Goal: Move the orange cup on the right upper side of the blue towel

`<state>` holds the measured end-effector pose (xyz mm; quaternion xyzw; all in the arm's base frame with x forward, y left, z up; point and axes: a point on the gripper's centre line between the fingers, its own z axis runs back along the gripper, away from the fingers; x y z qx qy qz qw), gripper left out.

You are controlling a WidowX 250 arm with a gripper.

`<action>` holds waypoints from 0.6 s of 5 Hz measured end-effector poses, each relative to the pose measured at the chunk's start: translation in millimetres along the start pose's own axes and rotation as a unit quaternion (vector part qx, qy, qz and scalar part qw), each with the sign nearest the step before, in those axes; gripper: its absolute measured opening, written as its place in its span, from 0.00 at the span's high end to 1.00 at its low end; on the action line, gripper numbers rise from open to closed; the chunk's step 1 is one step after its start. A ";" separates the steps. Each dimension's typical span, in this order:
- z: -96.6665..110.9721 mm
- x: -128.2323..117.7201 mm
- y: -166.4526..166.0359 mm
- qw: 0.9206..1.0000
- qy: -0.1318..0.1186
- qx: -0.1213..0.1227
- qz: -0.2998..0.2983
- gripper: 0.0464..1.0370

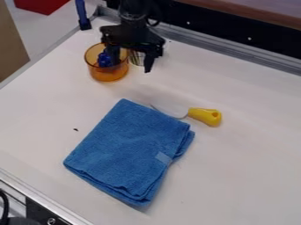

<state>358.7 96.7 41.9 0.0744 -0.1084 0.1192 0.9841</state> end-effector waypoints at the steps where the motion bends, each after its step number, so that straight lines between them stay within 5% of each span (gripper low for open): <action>1: -10.9 18.7 6.9 0.999 0.011 -0.027 -0.025 0.04; 3: -24.7 30.1 9.9 0.997 0.042 -0.035 -0.058 0.04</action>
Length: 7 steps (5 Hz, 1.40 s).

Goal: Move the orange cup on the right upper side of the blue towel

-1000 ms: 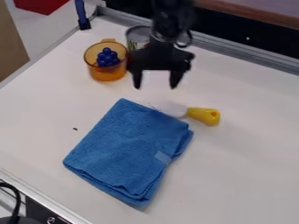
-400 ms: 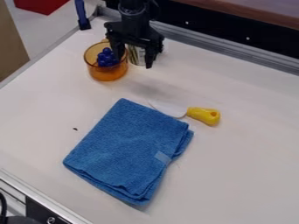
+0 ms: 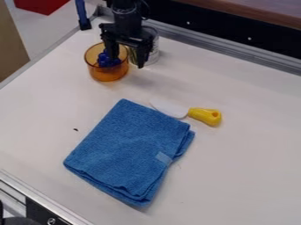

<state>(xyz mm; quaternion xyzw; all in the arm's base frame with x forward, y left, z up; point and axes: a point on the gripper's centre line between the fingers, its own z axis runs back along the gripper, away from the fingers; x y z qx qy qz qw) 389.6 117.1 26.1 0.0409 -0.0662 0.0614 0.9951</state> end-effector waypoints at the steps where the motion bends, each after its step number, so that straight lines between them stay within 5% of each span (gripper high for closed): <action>1: -8.4 1.1 4.8 1.000 0.015 0.008 0.005 0.04; 3: -23.9 5.2 5.1 0.999 0.026 0.014 0.018 0.04; 5: -27.3 7.8 5.8 0.999 0.010 0.018 0.038 0.07; 7: -39.0 0.2 4.2 0.997 0.045 0.015 0.055 0.63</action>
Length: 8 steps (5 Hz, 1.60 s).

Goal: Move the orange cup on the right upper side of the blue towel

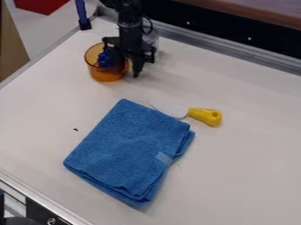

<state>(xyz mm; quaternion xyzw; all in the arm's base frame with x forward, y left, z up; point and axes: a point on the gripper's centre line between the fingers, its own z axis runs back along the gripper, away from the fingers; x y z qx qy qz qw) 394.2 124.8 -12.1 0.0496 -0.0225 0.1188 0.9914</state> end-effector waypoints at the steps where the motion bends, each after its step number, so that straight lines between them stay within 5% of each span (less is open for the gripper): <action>1: -1.2 0.9 2.5 1.000 -0.006 0.008 0.006 0.86; 2: -3.8 -8.0 5.0 1.000 -0.006 0.002 0.011 0.97; 3: 2.2 -15.0 12.7 0.998 -0.010 0.035 0.047 0.98; 4: 19.4 -20.8 9.1 0.996 0.005 0.067 0.058 0.98; 5: 43.3 -26.9 -6.7 0.996 0.008 0.060 0.065 0.98; 8: 93.6 -74.1 -114.9 0.991 0.003 -0.045 0.124 0.98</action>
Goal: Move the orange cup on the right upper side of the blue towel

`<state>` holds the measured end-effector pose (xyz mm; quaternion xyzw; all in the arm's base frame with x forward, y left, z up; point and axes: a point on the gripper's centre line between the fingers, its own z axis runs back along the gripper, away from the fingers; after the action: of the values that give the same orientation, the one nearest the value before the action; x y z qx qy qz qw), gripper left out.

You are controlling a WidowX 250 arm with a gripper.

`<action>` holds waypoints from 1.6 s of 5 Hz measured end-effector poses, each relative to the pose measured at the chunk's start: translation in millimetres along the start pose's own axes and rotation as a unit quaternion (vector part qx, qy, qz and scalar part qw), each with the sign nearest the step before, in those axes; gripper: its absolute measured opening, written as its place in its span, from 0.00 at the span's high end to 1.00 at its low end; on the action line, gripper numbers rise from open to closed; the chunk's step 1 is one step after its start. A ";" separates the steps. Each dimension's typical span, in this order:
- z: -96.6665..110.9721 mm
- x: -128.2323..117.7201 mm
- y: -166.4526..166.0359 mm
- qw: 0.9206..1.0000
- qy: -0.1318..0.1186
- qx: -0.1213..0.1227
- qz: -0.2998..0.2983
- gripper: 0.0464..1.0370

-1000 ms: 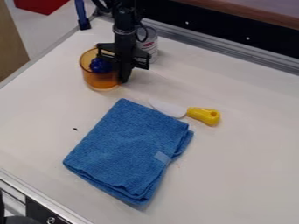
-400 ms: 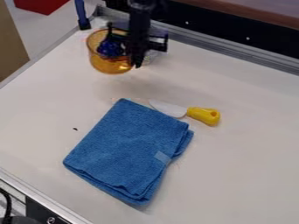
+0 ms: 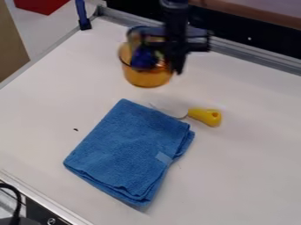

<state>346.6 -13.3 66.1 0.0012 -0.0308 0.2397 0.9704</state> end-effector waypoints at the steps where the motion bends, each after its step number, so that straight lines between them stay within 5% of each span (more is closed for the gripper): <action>1: -3.2 -27.6 -37.9 0.998 0.001 -0.032 0.057 0.98; 2: -2.2 -48.7 -68.3 0.990 -0.003 -0.042 0.132 0.98; 4: -38.7 -78.0 -109.1 0.959 -0.019 -0.010 0.282 0.98; 5: -63.7 -79.1 -120.5 0.950 -0.004 0.011 0.312 0.98; 8: -78.0 -71.6 -119.1 0.942 -0.006 0.028 0.334 0.96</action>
<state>343.4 -150.8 -14.6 0.0199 -0.0288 0.5506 0.8341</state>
